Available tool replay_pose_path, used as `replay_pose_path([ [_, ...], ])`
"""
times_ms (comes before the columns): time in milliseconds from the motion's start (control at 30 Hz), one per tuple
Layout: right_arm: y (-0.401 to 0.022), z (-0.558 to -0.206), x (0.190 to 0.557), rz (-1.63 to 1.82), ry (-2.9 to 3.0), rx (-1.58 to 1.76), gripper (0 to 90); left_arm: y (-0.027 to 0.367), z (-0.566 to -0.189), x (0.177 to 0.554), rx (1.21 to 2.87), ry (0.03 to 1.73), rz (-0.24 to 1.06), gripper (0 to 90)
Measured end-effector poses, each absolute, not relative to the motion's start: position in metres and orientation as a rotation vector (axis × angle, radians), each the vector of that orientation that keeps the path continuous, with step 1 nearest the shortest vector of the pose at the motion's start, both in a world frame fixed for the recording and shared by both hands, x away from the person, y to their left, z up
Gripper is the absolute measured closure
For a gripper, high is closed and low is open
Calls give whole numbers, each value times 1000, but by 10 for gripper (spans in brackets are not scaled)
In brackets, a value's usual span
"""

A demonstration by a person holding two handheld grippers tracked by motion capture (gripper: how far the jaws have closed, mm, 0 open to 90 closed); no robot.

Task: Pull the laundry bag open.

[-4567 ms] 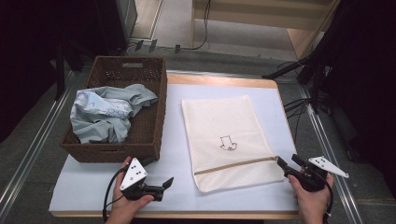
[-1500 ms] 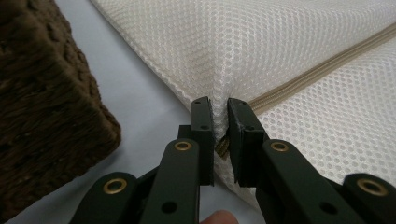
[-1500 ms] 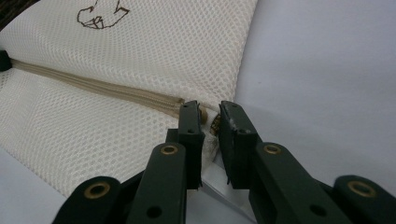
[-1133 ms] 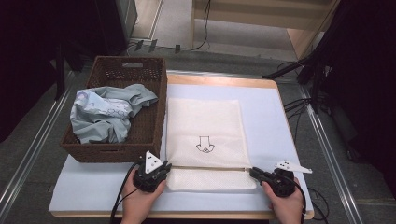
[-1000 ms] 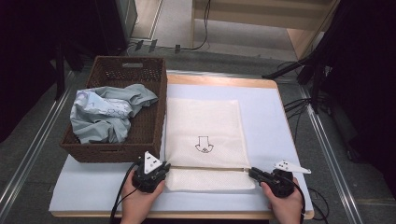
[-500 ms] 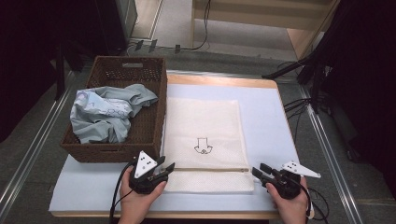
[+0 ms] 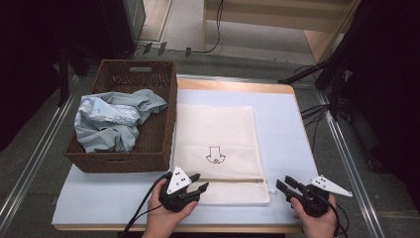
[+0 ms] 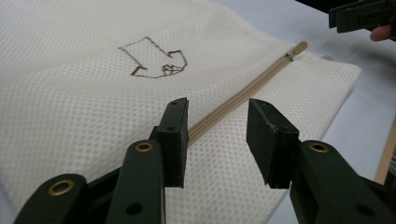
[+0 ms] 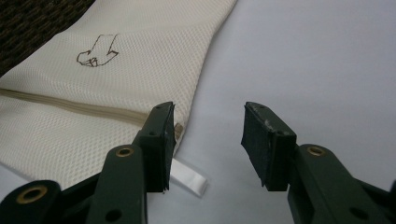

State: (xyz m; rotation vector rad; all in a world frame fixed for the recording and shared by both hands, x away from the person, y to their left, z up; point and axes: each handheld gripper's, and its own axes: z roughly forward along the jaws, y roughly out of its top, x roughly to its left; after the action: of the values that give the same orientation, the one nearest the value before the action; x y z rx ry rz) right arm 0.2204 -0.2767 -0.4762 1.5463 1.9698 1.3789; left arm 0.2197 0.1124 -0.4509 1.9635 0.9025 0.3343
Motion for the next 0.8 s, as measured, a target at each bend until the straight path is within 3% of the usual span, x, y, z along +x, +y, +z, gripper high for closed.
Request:
replay_pose_path([
  [567, -256, -491, 223, 1391, 2128, 1564, 565, 54, -457, 235, 2039, 822, 269, 757],
  [800, -249, -493, 227, 1366, 2129, 1556, 541, 35, -460, 241, 2053, 805, 232, 765],
])
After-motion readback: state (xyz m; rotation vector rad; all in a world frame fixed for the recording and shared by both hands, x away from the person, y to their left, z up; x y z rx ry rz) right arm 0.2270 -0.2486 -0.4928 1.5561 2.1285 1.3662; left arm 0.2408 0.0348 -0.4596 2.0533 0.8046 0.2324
